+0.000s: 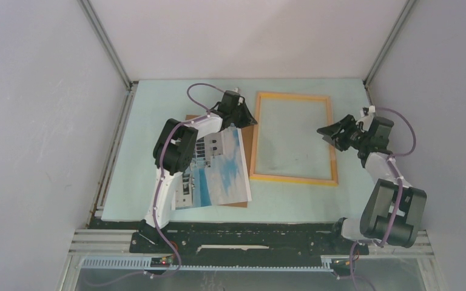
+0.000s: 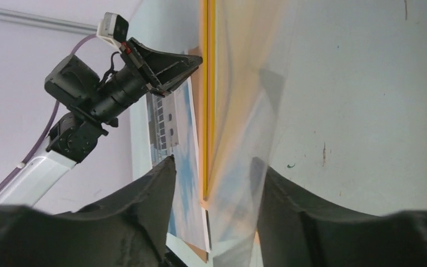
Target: Put the photo into the frame
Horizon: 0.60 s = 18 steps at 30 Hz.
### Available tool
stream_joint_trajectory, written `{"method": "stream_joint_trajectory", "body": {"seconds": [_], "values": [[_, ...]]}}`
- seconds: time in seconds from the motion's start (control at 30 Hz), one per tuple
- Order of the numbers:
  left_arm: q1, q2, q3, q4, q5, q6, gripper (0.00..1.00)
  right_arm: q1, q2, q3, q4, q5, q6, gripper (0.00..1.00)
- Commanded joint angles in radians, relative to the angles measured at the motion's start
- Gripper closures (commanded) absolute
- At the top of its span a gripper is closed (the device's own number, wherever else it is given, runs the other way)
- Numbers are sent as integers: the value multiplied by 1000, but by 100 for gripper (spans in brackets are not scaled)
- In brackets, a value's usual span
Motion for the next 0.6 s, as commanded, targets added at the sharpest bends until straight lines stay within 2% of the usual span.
{"method": "stream_joint_trajectory", "body": {"seconds": [0.0,0.27,0.57], "values": [[-4,22,45,-12,29,5,93,25,-4,118,-227,106,-97,37],[-4,25,43,-15,25,3,94,57,75,312,-392,202,-129,28],[-3,26,45,-18,27,2,96,105,154,360,-322,211,-140,32]]}}
